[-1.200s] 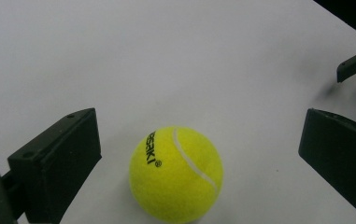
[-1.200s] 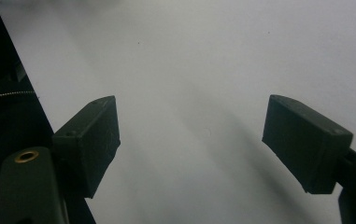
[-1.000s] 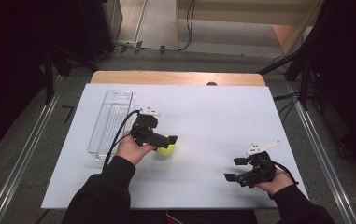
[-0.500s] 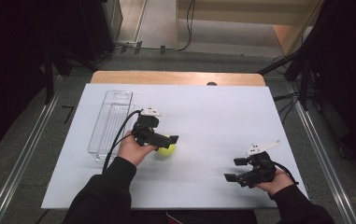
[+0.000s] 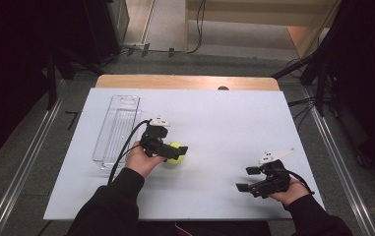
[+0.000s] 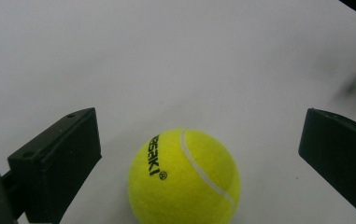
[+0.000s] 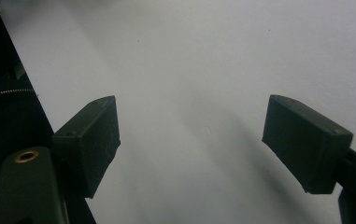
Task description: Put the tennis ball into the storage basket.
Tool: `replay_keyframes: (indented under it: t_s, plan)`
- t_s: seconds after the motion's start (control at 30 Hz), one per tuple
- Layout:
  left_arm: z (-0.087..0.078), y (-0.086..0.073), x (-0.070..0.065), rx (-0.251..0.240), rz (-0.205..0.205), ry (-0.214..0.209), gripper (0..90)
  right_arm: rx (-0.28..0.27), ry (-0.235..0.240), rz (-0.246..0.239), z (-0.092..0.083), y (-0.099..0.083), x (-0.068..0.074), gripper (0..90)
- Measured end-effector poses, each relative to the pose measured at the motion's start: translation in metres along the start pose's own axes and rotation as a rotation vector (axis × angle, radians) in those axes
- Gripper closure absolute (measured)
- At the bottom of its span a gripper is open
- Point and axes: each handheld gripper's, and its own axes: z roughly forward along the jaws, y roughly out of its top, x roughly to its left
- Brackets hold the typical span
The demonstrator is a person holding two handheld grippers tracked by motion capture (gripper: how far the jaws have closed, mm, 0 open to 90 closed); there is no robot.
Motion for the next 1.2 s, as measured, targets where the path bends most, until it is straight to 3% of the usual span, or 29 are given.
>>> replay_keyframes:
  t_s: [0.1,0.37,0.73,1.2]
  plan:
    - [0.003,-0.003,0.000,0.020,0.010,0.007,0.0,0.001,0.000,-0.001,0.000,0.000,0.000,16.9]
    - [0.010,-0.011,0.003,0.029,-0.016,0.000,0.0,0.003,0.000,-0.004,0.000,0.000,0.000,17.0]
    - [0.021,-0.019,-0.001,0.077,0.009,-0.011,0.0,0.005,0.001,-0.006,0.000,0.000,0.000,17.0]
    - [0.029,-0.026,0.000,0.105,0.018,0.019,0.2,0.010,-0.001,-0.006,0.001,0.000,0.001,17.0]
